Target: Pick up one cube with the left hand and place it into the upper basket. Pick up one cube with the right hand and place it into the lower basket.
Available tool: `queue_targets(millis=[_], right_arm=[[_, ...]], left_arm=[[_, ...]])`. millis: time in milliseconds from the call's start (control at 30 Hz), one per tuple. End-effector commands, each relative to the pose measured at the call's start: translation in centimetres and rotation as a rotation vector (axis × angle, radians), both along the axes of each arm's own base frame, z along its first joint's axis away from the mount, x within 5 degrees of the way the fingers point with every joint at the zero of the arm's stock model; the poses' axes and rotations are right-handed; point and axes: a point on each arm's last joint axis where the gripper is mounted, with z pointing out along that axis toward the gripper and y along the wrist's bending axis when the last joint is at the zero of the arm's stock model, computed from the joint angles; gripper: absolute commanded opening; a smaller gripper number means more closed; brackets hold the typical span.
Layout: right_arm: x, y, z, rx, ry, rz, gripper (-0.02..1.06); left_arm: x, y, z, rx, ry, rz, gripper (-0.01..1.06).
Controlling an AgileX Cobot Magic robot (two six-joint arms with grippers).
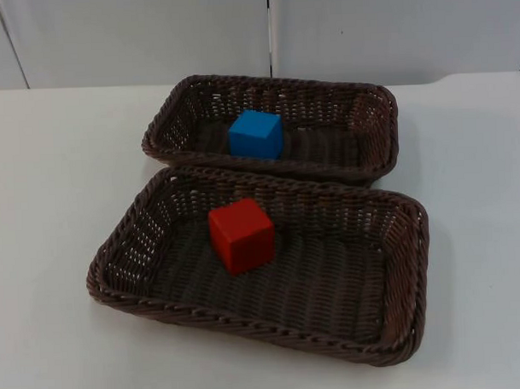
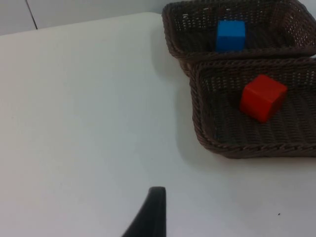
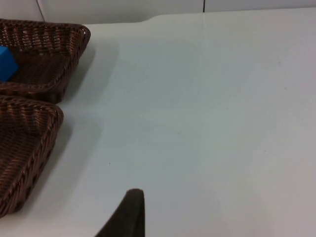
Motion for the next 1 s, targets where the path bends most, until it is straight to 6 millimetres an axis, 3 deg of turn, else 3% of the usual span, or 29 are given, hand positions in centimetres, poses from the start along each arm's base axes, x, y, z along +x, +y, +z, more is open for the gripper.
queue_targets(millis=[0, 367, 967], right_arm=[[0.06, 0.03, -0.15, 0.003, -0.003, -0.006, 1.05], [0.05, -0.05, -0.15, 0.003, -0.003, 0.093, 1.05], [0.05, -0.06, -0.15, 0.003, -0.003, 0.112, 1.05]], left_arm=[[-0.02, 0.00, -0.19, -0.003, 0.006, -0.005, 0.88], [0.02, -0.04, -0.19, -0.003, 0.006, 0.064, 0.88], [0.24, -0.18, -0.19, -0.004, 0.005, 0.351, 0.88]])
